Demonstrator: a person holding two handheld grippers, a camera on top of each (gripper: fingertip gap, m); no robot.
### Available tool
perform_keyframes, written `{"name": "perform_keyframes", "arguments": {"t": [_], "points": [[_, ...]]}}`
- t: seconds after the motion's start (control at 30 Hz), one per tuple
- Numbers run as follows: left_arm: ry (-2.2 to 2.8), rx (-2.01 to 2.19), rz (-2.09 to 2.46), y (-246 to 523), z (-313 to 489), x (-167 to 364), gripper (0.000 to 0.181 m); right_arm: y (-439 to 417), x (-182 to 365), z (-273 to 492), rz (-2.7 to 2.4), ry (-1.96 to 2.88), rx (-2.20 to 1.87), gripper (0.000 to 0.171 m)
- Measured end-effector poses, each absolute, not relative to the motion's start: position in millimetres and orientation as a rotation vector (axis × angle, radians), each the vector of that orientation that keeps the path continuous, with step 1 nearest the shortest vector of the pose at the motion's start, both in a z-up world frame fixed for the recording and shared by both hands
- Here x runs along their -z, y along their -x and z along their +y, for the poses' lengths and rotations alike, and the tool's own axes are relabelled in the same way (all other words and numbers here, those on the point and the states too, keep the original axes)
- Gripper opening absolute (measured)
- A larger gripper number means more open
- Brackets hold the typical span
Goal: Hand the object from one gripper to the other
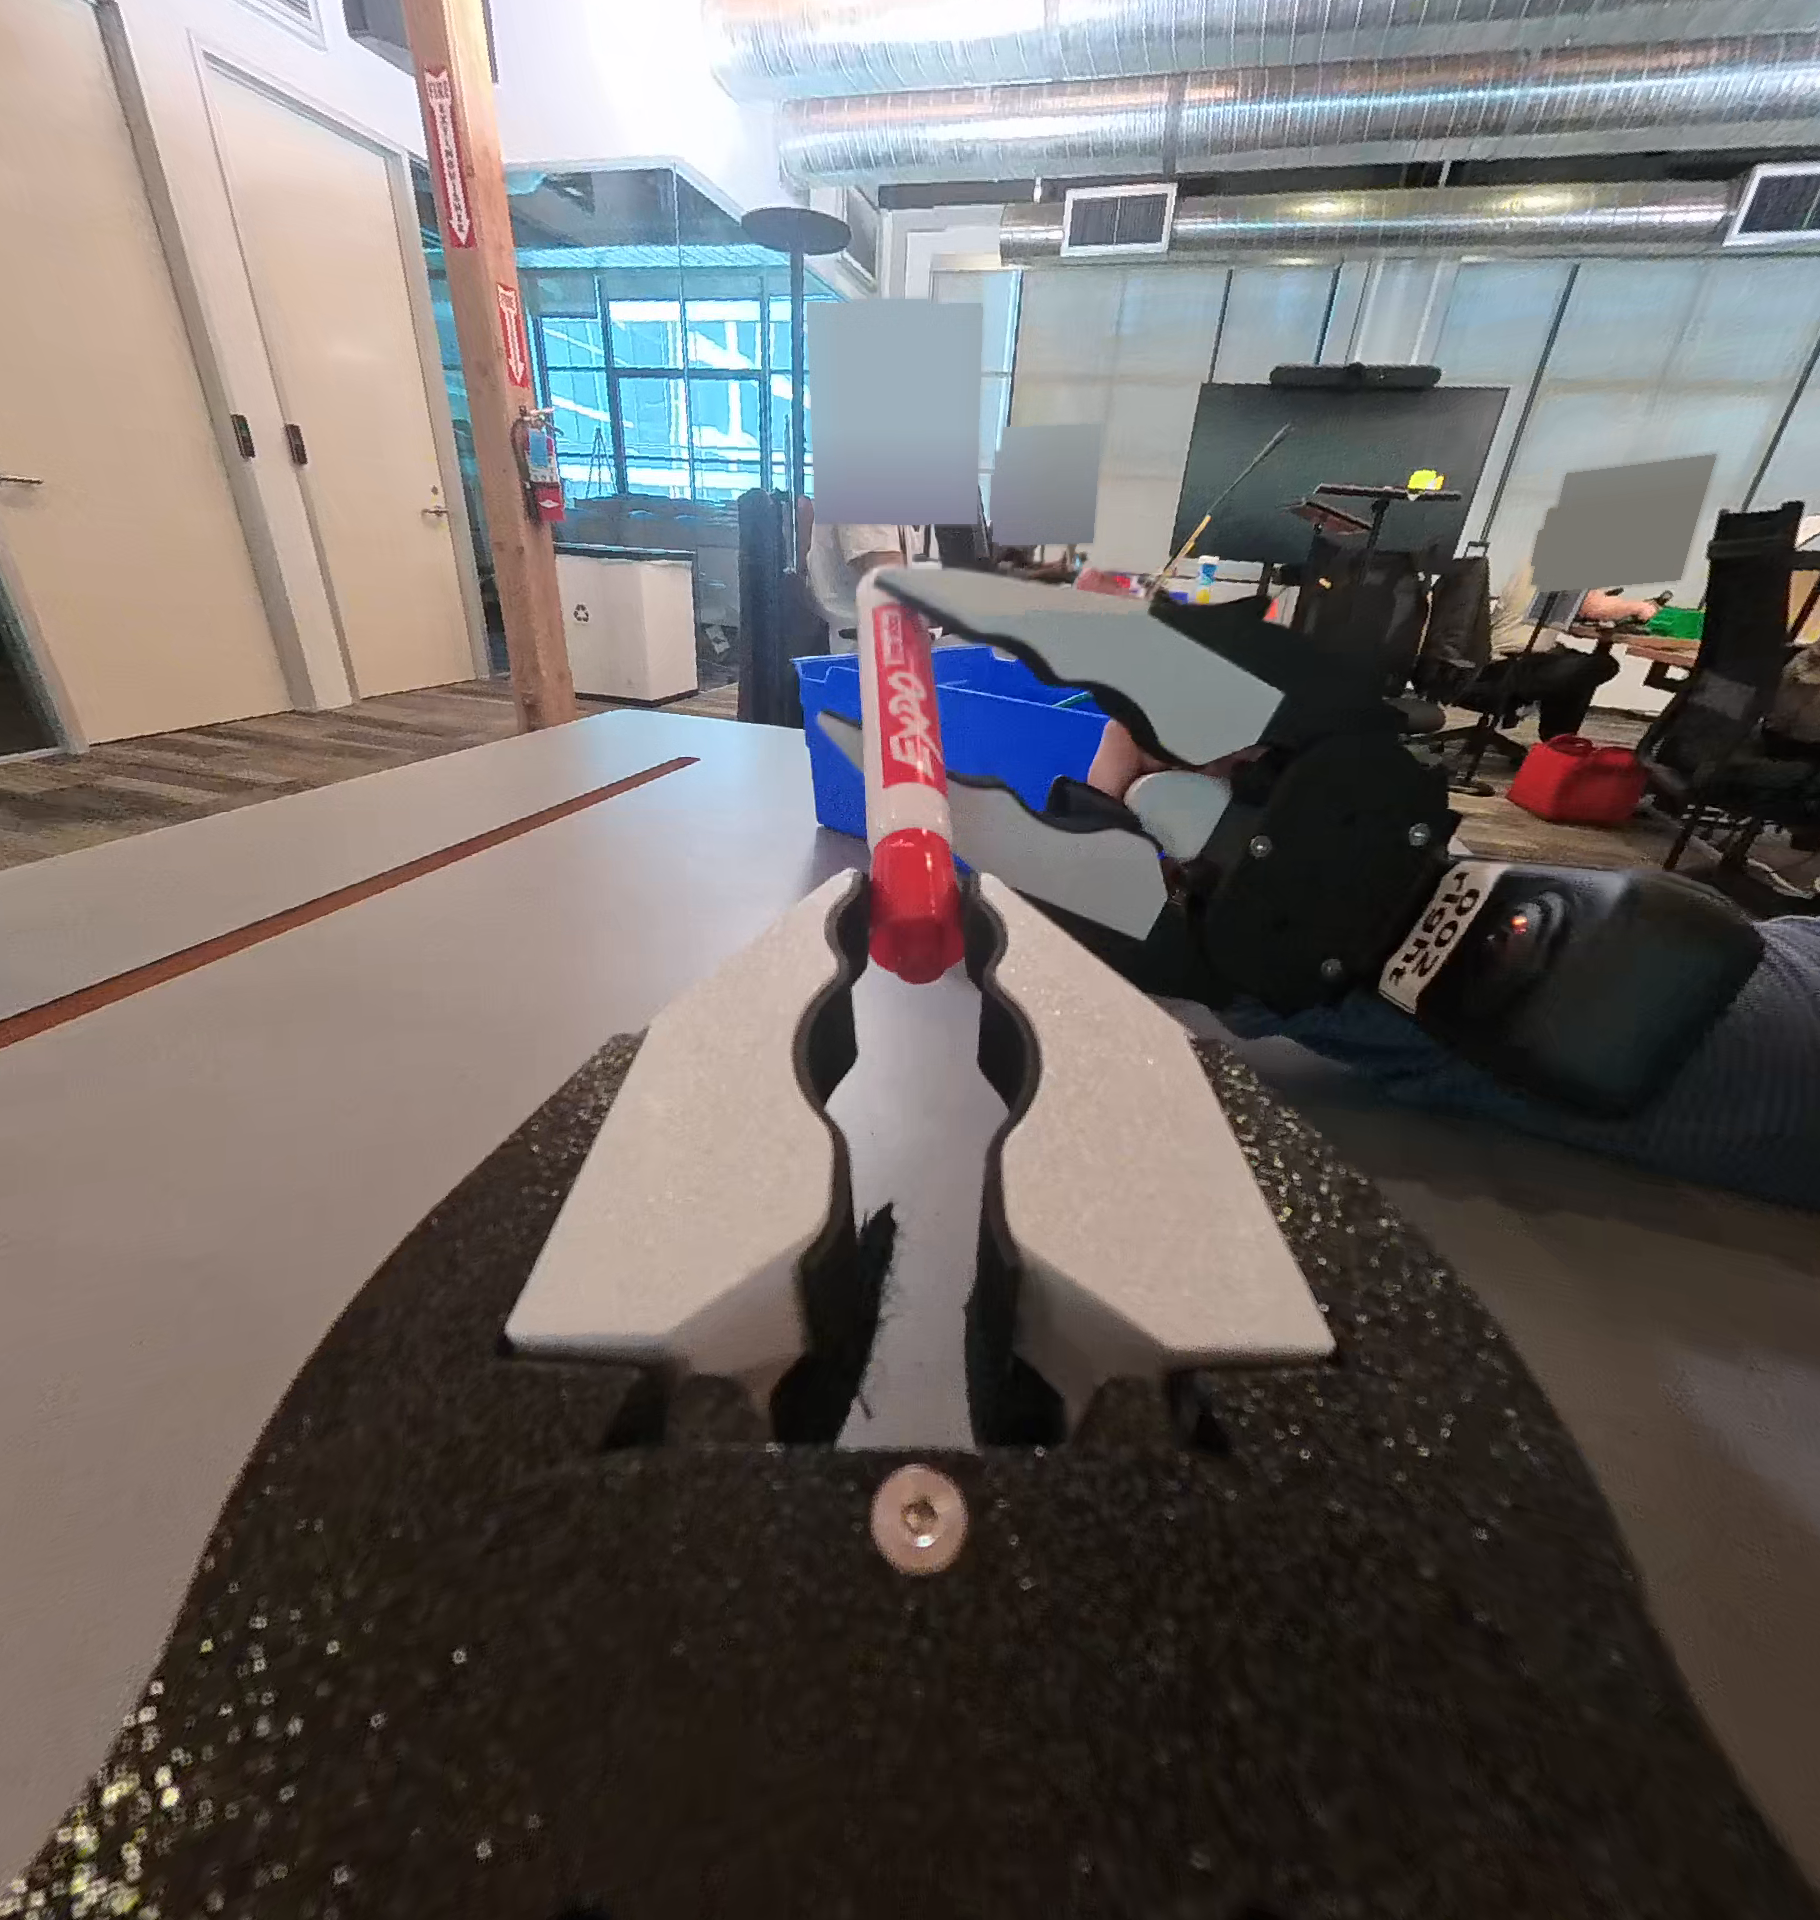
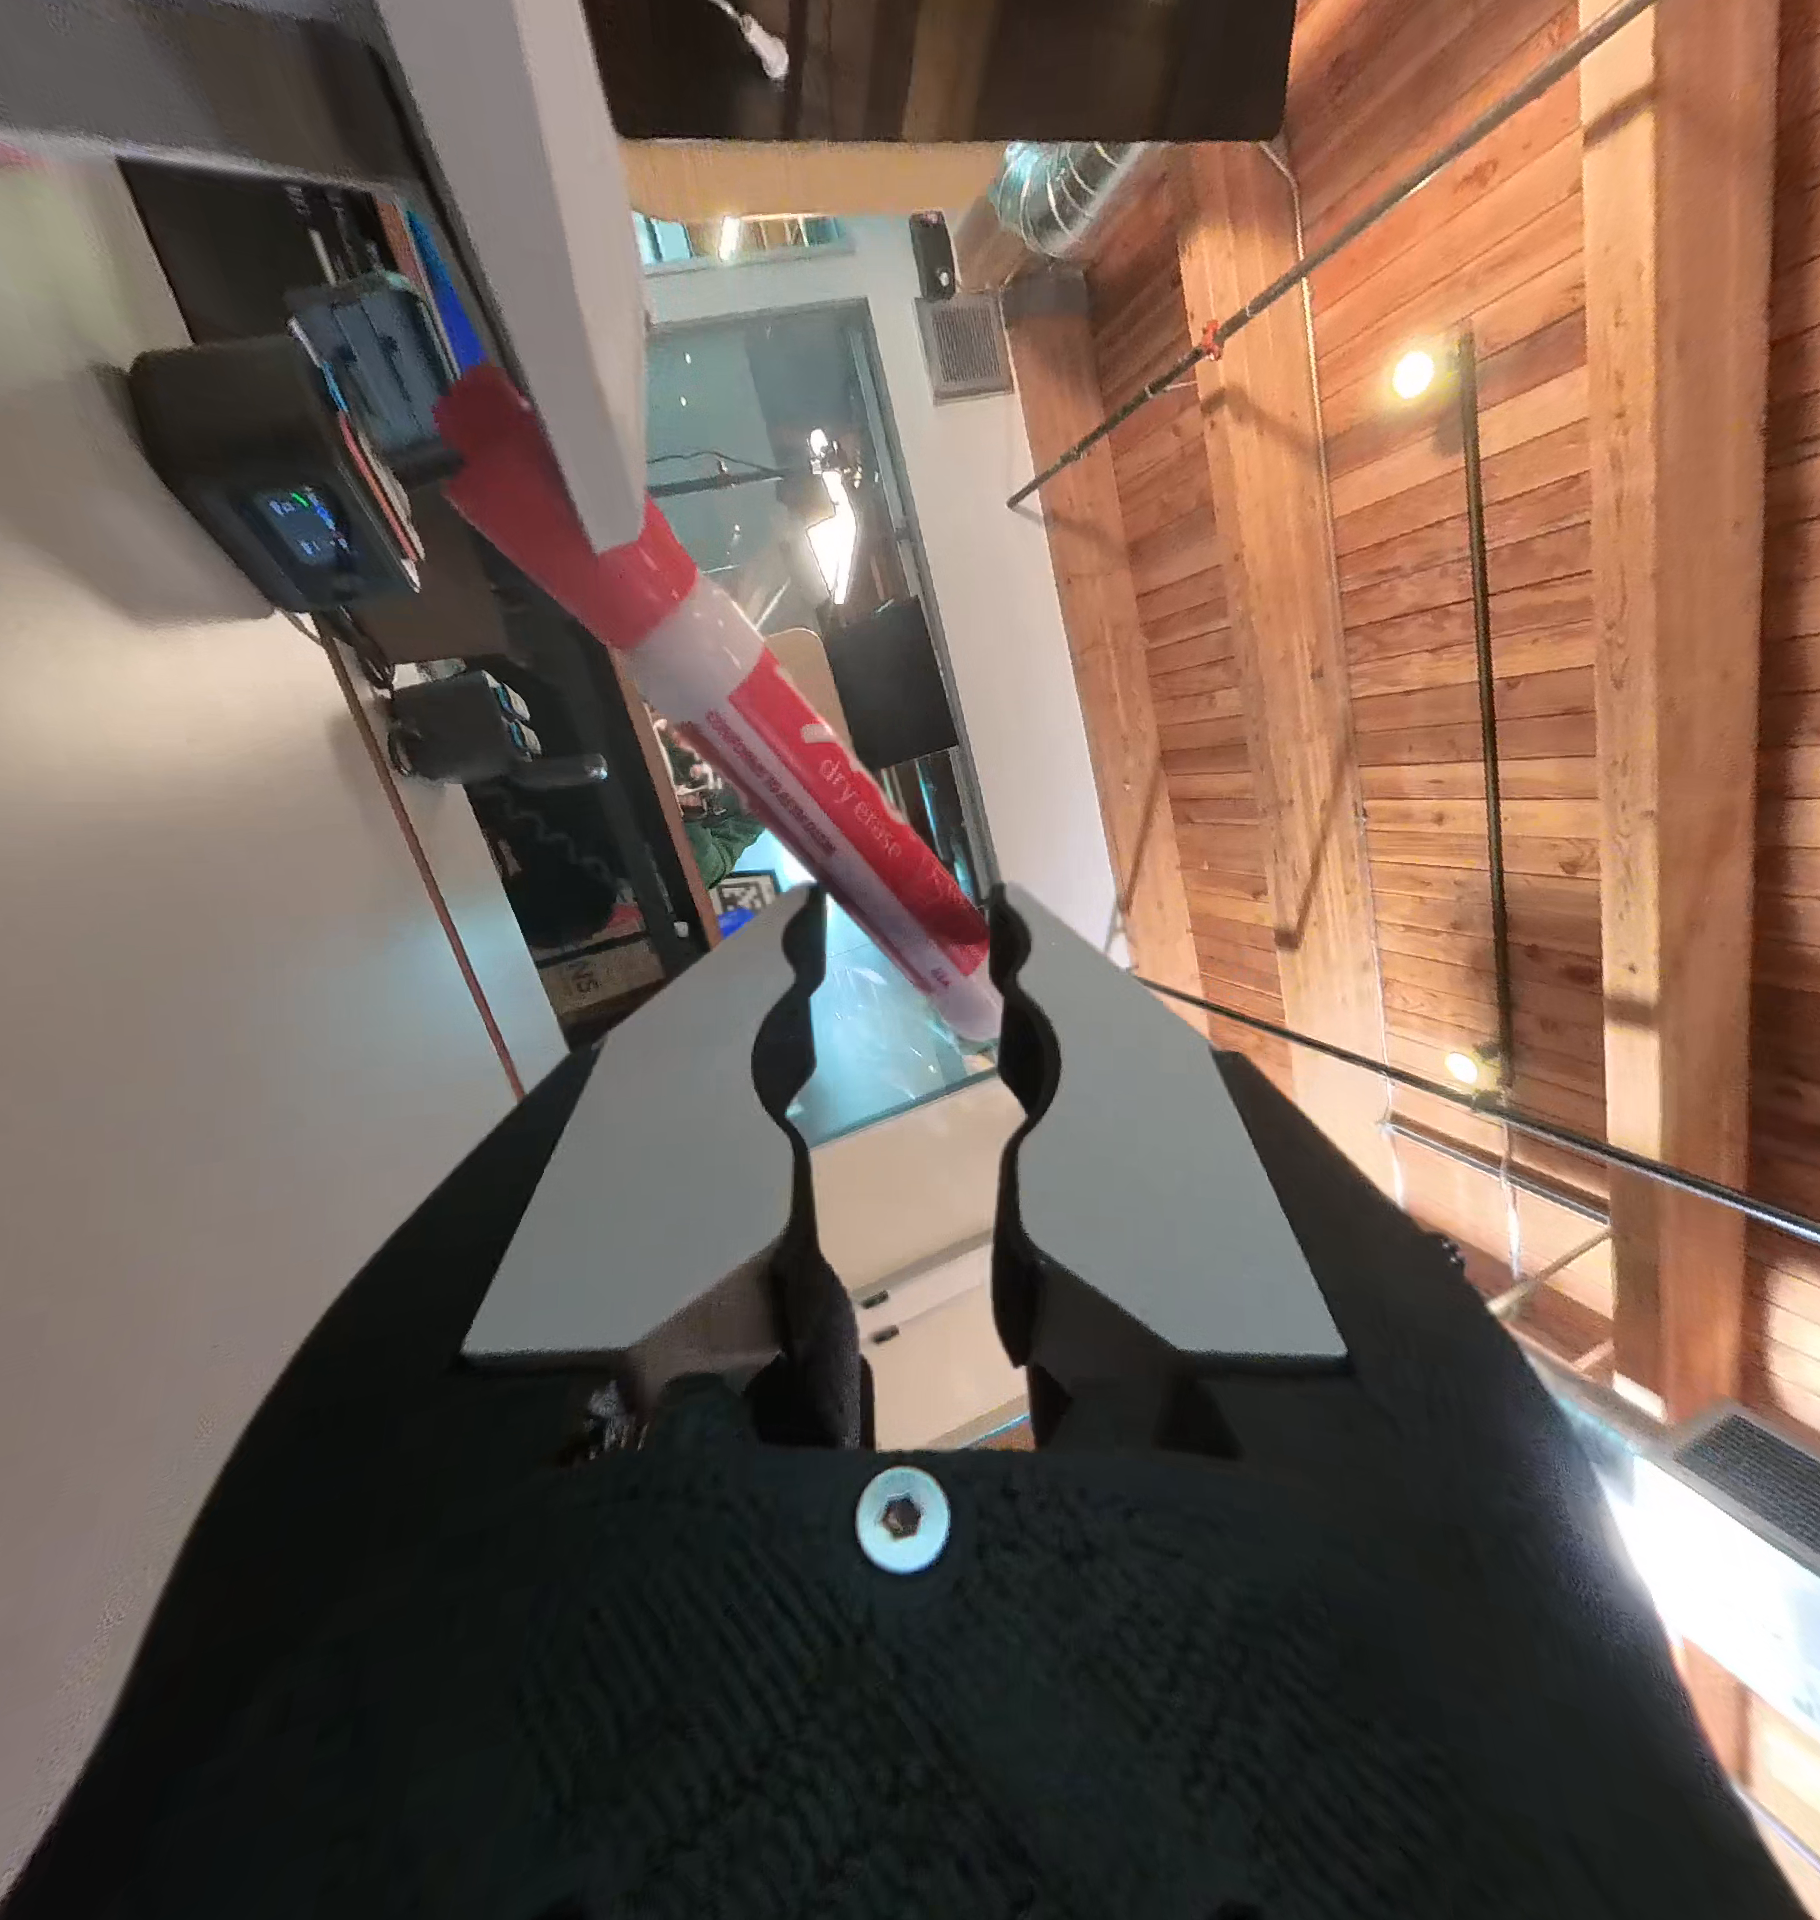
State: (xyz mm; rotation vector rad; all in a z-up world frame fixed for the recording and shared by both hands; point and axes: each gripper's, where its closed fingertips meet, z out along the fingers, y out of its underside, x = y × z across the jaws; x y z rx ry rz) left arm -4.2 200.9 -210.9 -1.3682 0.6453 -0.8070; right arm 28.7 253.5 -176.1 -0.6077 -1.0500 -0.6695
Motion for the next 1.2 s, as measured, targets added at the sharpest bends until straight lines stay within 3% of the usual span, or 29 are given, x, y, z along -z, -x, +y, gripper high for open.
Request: {"name": "perform_keyframes", "arguments": {"t": [0.23,0.37,0.47,0.7,1.13,1.2], "points": [[1.203,0.917,0.582,14,192,191,0.018,-21,189,255,-1.137,0.669,0.597,0.020],[1.173,0.809,0.588,13,192,189,0.053,-15,200,255,-1.174,0.798,0.392,0.017],[1.169,0.751,0.626,8,190,191,0.058,-4,211,247,-1.212,0.956,0.068,0.017],[1.162,0.733,0.646,6,188,191,0.046,19,241,207,-1.401,1.163,-0.569,0.017],[1.158,0.773,0.717,-2,181,195,0.027,23,238,176,-1.421,1.247,-1.038,0.017],[1.151,0.779,0.740,-4,179,196,0.016,23,238,176,-1.416,1.254,-1.051,0.017]]}}
